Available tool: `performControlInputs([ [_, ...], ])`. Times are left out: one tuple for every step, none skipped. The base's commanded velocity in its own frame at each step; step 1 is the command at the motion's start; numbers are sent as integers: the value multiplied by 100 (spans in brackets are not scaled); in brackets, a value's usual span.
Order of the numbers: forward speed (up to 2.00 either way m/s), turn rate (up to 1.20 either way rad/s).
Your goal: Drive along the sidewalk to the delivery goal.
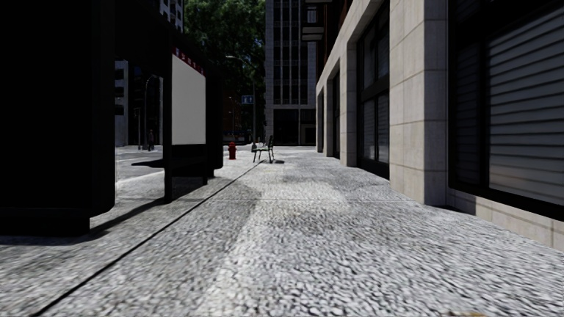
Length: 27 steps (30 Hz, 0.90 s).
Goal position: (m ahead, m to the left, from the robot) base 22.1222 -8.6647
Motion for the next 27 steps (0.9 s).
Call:
performControlInputs([
  [200,0],
  [200,0],
  [200,0],
  [200,0],
  [200,0],
  [200,0],
  [200,0],
  [200,0],
  [200,0],
  [200,0],
  [200,0],
  [200,0],
  [200,0],
  [200,0],
  [200,0],
  [200,-3],
  [200,-18],
  [200,-25],
  [200,-25],
  [200,-27],
  [200,-28],
  [200,-29],
  [200,-29],
  [200,-29],
  [200,-29],
  [200,-29],
  [200,-29],
])
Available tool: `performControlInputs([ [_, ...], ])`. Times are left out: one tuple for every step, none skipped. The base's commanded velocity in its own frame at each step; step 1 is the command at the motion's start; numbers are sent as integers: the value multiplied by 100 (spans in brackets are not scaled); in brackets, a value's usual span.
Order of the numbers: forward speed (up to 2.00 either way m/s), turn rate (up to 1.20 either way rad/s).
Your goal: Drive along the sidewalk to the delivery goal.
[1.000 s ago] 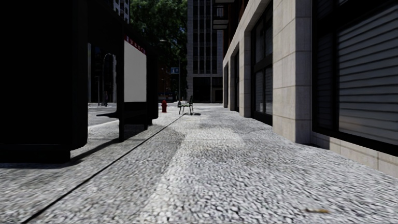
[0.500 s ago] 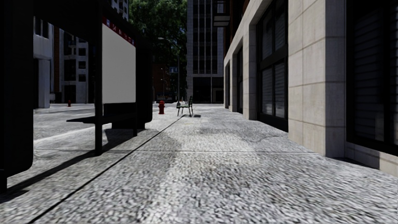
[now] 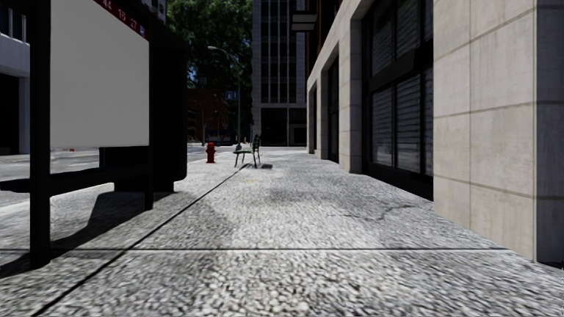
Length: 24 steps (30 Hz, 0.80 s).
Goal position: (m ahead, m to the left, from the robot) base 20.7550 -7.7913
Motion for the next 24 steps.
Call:
performControlInputs([
  [200,-29],
  [200,-29],
  [200,-29],
  [200,-29],
  [200,-29],
  [200,-29],
  [200,-29],
  [200,-29],
  [200,-26],
  [200,-21],
  [200,-19],
  [200,-19],
  [200,-1],
  [200,0],
  [200,0],
  [200,0],
  [200,0],
  [200,0],
  [200,0],
  [200,0],
  [200,0],
  [200,0],
  [200,0],
  [200,0],
])
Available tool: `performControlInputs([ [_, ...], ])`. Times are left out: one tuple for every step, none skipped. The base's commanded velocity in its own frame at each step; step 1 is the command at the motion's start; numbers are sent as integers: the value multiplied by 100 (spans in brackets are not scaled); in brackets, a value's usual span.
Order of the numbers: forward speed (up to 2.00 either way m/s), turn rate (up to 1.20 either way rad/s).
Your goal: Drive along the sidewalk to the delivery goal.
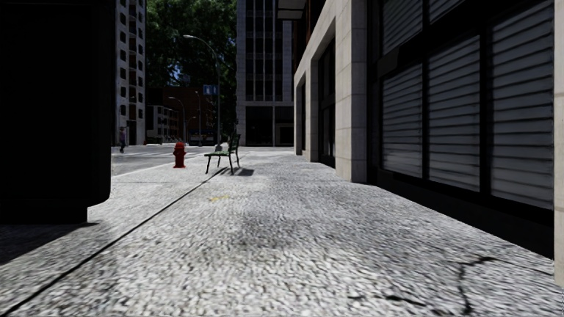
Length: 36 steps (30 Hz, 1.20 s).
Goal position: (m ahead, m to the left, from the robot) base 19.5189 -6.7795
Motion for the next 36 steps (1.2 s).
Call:
performControlInputs([
  [200,0],
  [200,0],
  [200,0],
  [200,0],
  [200,0],
  [200,0],
  [200,0],
  [200,0],
  [200,0],
  [200,0],
  [200,0],
  [200,0],
  [200,0],
  [200,0],
  [200,0],
  [200,0],
  [200,0],
  [200,0],
  [200,0],
  [200,0],
  [200,0],
  [200,0],
  [200,0],
  [200,0],
  [200,0],
  [200,0],
  [200,0],
  [200,0],
  [200,0],
  [200,0],
  [200,0],
  [200,0],
  [200,0],
  [200,0],
  [200,0],
  [200,0],
])
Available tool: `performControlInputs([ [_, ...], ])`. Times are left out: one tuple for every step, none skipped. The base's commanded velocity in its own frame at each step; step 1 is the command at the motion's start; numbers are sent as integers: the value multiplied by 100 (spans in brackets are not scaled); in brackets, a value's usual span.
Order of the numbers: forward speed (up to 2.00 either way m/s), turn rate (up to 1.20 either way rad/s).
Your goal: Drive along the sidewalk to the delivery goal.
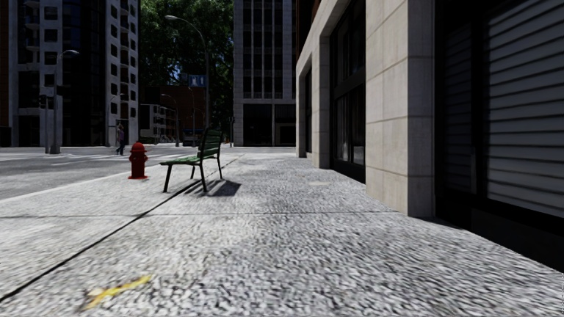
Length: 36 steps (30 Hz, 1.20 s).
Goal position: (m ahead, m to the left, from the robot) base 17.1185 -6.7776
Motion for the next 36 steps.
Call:
performControlInputs([
  [200,0],
  [200,0],
  [200,0],
  [200,0],
  [200,0],
  [200,0],
  [200,0],
  [200,0],
  [200,0],
  [200,0],
  [200,0],
  [200,0],
  [200,0],
  [200,0],
  [200,0],
  [200,0],
  [200,0],
  [200,0],
  [200,0],
  [200,0],
  [200,0],
  [200,0],
  [200,0],
  [200,0],
  [200,0],
  [200,0],
  [200,0],
  [200,0],
  [200,0],
  [200,0],
  [200,0],
  [200,0],
  [200,0],
  [200,0],
  [200,0],
  [200,0],
])
